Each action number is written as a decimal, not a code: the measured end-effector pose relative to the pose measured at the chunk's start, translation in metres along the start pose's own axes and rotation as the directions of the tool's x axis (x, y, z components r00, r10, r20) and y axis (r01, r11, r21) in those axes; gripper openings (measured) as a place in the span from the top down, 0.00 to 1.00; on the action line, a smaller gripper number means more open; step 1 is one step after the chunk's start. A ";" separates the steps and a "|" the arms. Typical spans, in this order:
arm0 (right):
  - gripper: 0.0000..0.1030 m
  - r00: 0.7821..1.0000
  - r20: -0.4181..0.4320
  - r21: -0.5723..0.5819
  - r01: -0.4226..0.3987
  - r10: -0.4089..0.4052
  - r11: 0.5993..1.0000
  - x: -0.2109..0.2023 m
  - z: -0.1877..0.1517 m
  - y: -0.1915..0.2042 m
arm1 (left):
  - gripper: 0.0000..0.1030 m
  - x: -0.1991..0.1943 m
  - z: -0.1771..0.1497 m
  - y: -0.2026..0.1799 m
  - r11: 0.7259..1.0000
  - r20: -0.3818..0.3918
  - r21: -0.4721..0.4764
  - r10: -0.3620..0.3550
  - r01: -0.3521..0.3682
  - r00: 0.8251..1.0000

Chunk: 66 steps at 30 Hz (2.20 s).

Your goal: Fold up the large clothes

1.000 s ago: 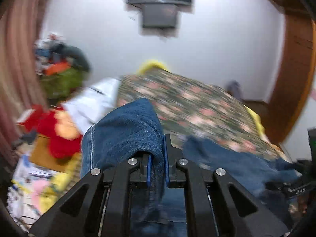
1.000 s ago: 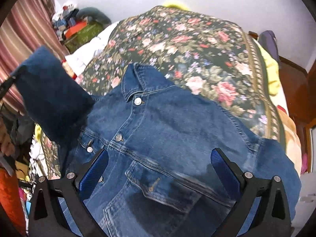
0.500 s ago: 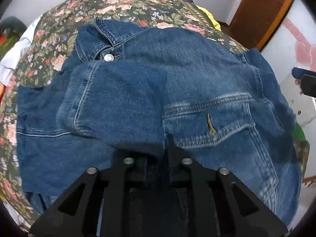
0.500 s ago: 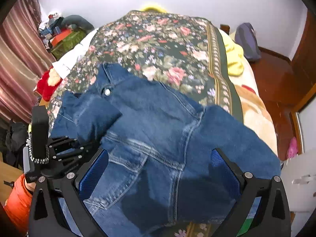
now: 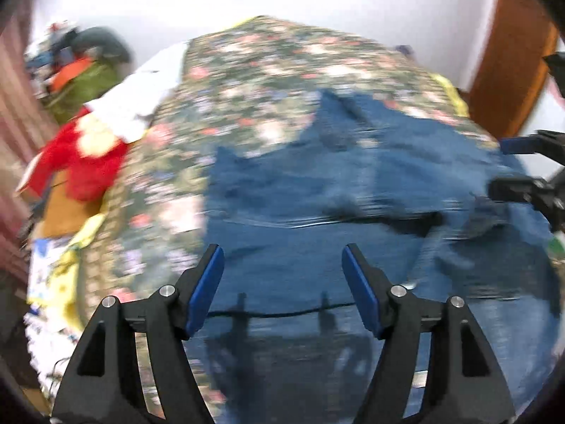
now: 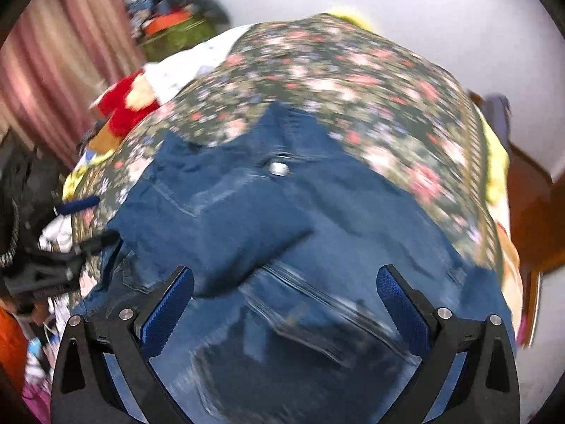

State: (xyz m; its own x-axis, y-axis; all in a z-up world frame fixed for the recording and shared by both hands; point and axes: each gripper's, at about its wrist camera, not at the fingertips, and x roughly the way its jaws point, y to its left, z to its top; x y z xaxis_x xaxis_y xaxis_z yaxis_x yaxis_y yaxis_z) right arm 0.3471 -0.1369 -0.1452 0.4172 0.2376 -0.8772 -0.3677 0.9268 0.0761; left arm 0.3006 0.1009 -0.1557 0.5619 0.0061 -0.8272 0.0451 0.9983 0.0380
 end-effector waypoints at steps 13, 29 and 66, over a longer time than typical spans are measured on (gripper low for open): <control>0.00 0.976 -0.183 -0.260 0.066 -0.116 0.963 0.140 0.043 0.101 | 0.33 0.074 -0.028 0.060 0.990 -0.135 -0.135 0.019 -0.037 0.991; 0.83 0.995 -0.014 -0.168 0.092 -0.096 0.981 0.105 0.049 0.081 | 0.21 0.106 -0.041 0.050 0.993 -0.150 -0.063 0.087 -0.097 0.985; 0.84 0.975 -0.084 0.207 0.220 -0.206 0.953 -0.030 -0.088 -0.098 | 0.18 0.092 -0.032 0.037 0.980 -0.194 -0.067 0.173 -0.189 0.966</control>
State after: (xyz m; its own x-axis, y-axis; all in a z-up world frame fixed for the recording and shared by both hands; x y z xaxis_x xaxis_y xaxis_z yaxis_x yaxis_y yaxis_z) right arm 0.2972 -0.2603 -0.1683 0.4127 0.0158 -0.9107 -0.0869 0.9960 -0.0221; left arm 0.3275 0.1407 -0.2481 0.3905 0.1902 -0.9007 -0.1170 0.9807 0.1563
